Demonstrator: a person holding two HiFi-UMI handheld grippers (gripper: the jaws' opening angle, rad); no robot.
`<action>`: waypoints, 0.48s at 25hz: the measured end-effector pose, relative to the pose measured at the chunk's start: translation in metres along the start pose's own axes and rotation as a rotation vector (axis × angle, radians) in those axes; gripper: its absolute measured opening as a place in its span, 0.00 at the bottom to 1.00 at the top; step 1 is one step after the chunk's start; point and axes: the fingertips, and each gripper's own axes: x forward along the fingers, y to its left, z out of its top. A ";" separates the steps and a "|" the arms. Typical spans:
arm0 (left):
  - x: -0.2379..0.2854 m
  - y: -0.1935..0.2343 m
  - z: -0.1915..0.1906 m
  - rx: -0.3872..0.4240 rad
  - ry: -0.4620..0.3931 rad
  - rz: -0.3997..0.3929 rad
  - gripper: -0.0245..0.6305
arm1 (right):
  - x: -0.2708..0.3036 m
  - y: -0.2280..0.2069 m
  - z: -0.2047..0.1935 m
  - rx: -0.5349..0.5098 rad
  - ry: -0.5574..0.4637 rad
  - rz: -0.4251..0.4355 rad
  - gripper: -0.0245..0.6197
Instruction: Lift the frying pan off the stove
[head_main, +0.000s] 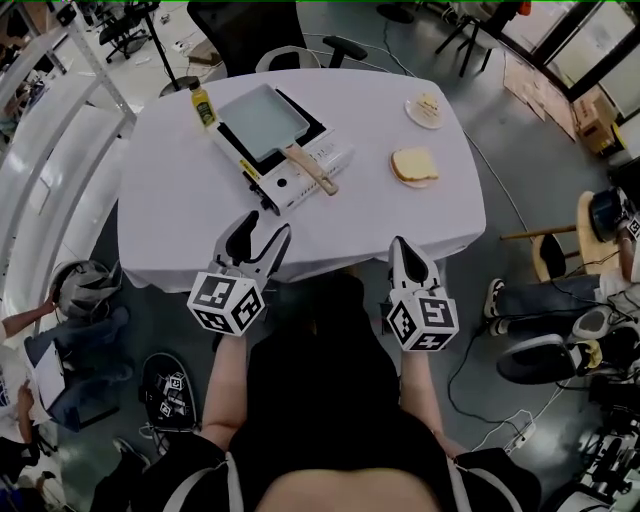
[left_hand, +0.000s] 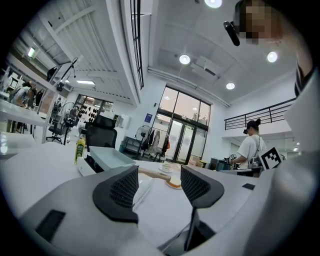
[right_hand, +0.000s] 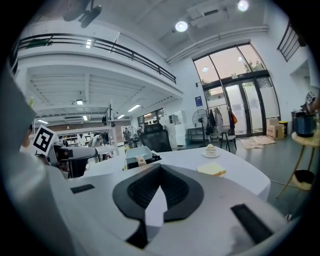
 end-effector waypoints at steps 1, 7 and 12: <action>0.004 0.000 0.001 -0.003 -0.003 -0.001 0.45 | 0.003 -0.002 0.002 -0.001 0.000 0.001 0.05; 0.039 0.006 0.011 -0.019 -0.018 0.001 0.45 | 0.032 -0.020 0.014 -0.008 -0.001 0.017 0.05; 0.081 0.017 0.023 -0.030 -0.030 0.037 0.45 | 0.074 -0.044 0.032 -0.017 0.006 0.055 0.05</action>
